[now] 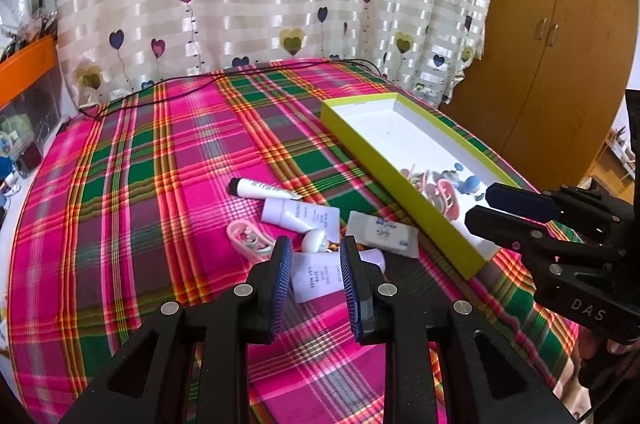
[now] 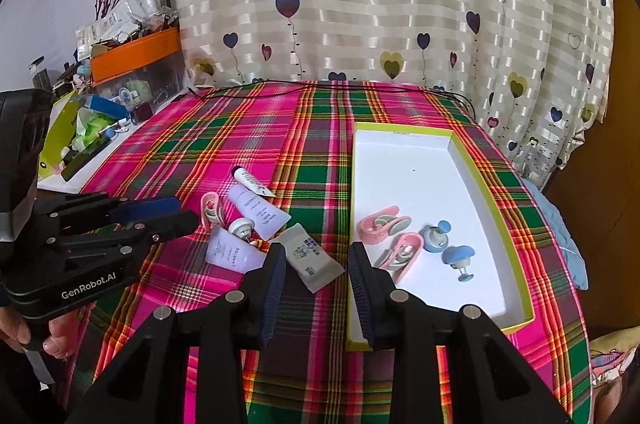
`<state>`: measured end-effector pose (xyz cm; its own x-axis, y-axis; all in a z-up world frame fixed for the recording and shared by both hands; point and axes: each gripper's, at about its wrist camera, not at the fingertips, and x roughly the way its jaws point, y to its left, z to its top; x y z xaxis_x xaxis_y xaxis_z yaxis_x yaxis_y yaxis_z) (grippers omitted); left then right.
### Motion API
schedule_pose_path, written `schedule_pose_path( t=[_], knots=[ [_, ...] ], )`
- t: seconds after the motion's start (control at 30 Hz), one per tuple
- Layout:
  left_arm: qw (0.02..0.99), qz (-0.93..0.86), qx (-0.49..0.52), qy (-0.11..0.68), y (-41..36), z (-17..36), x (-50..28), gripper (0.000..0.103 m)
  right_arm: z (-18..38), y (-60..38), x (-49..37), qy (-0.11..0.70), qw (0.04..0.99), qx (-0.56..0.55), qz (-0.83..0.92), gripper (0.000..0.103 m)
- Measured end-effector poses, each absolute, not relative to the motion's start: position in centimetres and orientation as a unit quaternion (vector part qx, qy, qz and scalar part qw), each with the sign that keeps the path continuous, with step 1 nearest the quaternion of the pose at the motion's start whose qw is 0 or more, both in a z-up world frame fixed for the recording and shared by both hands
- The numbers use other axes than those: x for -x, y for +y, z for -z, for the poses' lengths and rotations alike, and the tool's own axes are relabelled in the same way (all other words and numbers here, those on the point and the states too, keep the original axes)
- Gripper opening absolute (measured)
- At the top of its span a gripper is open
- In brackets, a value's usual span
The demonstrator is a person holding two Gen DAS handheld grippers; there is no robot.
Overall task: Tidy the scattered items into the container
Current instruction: 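Withdraw both grippers from the box toward the remaining items, then move left gripper to the pink rectangular case while right approaches the purple tube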
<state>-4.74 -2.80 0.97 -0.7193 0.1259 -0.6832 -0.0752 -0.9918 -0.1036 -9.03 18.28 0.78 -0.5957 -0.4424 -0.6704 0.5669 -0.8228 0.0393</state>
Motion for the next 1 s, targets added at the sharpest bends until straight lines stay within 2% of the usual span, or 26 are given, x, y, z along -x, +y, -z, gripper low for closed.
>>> schedule_pose_path(
  t=[1.0],
  knots=[
    [0.045,-0.915,0.396,-0.069,-6.8,2.0,5.6,0.026,2.3,13.9,9.7,0.129,0.351,-0.37,0.851,0.033]
  ],
)
